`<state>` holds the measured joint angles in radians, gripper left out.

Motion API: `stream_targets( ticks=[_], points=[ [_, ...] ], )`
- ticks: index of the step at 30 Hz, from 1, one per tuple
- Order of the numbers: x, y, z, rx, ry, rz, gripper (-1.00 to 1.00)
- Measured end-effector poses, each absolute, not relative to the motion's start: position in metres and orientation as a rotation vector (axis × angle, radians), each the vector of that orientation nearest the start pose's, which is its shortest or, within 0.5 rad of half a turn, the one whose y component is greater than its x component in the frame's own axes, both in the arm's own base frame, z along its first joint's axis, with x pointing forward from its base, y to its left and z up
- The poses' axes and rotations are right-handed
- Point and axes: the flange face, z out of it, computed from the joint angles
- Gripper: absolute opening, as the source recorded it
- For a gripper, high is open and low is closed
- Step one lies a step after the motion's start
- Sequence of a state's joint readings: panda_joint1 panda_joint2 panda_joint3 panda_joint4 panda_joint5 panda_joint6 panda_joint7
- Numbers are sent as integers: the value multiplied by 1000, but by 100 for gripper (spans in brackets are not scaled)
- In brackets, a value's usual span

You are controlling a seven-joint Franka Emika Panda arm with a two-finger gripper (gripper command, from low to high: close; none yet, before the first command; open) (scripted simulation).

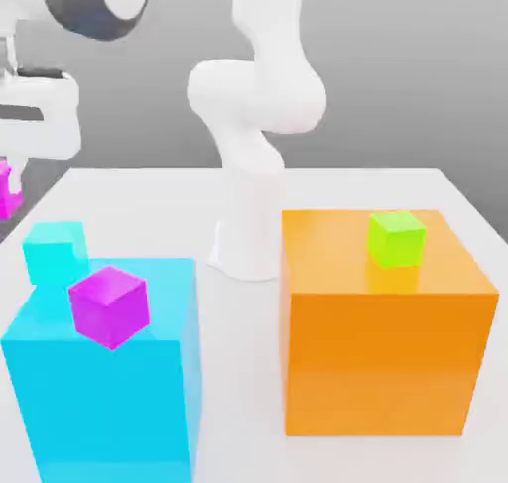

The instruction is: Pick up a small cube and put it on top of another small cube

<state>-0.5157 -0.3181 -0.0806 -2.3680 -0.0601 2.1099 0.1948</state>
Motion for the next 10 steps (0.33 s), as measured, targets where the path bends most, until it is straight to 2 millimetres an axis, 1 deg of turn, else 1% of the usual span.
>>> stream_targets(
  ticks=[1,2,3,4,6,7,10],
  points=[
    [376,-248,464,-2937,1194,-69,-100],
    [380,-237,470,-2915,1214,-44,-100],
    [384,-229,465,-2898,1227,-23,-100],
    [387,-225,455,-2889,1233,-11,-100],
    [388,-222,428,-2883,1239,-2,-100],
    [388,-222,415,-2881,1240,-1,100],
    [388,-222,415,-2881,1240,-1,100]
  ],
)
